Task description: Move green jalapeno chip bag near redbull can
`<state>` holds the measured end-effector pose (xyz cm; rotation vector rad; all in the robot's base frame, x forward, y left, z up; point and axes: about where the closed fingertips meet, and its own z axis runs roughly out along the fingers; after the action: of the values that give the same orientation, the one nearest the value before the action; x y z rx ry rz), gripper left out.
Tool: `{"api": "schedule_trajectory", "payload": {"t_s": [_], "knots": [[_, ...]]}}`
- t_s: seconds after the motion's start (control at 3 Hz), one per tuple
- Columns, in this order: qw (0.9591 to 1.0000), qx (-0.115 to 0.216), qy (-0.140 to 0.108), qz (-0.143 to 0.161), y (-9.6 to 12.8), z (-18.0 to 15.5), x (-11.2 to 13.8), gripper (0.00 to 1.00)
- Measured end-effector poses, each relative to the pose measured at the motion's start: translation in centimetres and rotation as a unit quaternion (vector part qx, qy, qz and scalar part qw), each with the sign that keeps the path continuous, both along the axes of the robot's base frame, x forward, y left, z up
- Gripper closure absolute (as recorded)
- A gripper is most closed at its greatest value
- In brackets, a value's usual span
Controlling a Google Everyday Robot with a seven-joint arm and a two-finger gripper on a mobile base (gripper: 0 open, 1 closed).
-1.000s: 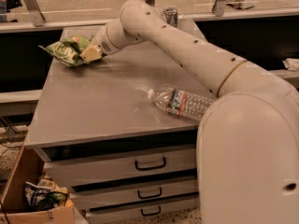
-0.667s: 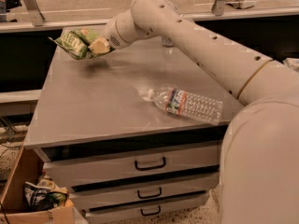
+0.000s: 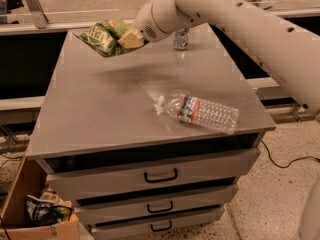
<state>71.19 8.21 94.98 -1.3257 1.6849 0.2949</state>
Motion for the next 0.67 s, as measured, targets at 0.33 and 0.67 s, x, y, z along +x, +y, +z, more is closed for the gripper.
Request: {"api": "schedule_trajectory", "payload": {"t_s": [0.33,0.67], "knots": [[0.9987,-0.037,0.019,-0.029,-6.1,-0.5,-1.2,1.0],[0.9957,-0.063,0.039,-0.056,-12.0,-1.8,-1.5,1.0]]}}
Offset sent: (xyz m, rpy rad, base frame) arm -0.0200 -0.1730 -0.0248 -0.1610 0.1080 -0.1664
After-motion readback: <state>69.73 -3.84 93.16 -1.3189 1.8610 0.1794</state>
